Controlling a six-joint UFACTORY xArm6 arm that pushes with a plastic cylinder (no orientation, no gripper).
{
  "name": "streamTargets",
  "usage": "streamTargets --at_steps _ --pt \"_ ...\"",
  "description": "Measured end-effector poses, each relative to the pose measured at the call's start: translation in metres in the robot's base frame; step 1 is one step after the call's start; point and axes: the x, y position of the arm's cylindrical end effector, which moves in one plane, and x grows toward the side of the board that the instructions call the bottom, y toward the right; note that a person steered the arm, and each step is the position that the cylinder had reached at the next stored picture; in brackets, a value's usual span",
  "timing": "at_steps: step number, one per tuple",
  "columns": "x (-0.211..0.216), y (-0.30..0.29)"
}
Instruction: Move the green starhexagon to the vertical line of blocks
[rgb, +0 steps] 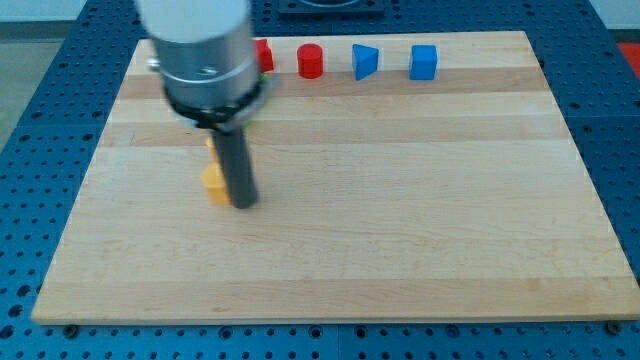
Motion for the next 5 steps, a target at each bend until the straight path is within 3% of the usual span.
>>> streamTargets --at_steps 1,2,3,4,5 --pt "0.022 -0.015" --pt "0.053 -0.076" --pt "0.010 -0.135" --pt "-0.028 -0.099" --pt "-0.016 -0.047"
